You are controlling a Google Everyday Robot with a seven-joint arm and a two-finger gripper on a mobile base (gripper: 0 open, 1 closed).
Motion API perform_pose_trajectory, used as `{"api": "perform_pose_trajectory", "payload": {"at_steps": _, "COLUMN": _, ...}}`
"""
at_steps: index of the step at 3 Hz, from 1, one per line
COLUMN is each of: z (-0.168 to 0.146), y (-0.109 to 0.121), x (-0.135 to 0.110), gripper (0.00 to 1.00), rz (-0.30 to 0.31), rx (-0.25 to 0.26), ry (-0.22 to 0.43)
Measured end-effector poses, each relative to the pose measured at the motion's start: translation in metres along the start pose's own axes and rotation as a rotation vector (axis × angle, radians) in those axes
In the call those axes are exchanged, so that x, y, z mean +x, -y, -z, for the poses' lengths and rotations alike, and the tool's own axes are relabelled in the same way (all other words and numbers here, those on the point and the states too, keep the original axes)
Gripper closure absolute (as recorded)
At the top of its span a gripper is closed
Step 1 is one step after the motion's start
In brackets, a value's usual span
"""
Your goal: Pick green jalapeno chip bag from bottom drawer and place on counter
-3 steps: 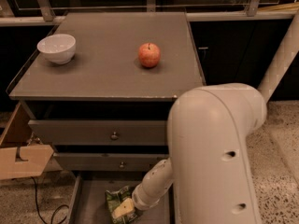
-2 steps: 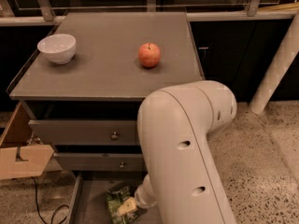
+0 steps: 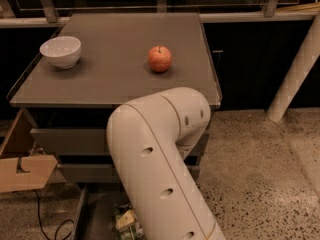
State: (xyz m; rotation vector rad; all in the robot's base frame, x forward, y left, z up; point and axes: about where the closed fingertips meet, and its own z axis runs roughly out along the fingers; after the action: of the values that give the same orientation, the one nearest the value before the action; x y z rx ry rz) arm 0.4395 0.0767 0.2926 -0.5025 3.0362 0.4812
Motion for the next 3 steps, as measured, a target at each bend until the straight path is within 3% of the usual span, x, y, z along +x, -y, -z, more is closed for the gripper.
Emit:
{"api": "perform_pose_trajectory", "payload": {"at_steps": 1, "z": -0.002, "y": -0.001, "x": 0.000, "gripper": 0.00, "rz": 0.000, "rx": -0.002, "ry": 0.001}}
{"api": "perform_pose_trajectory", "payload": {"at_steps": 2, "z": -0.012, "y": 0.003, "x": 0.005, "gripper": 0.00, "rz": -0.043, "rx": -0.023, "ry": 0.031}}
{"api": "perform_pose_trajectory", "payload": {"at_steps": 3, "z": -0.014, "y": 0.003, "x": 0.002, "gripper": 0.00, "rz": -0.090, "rx": -0.070, "ry": 0.110}}
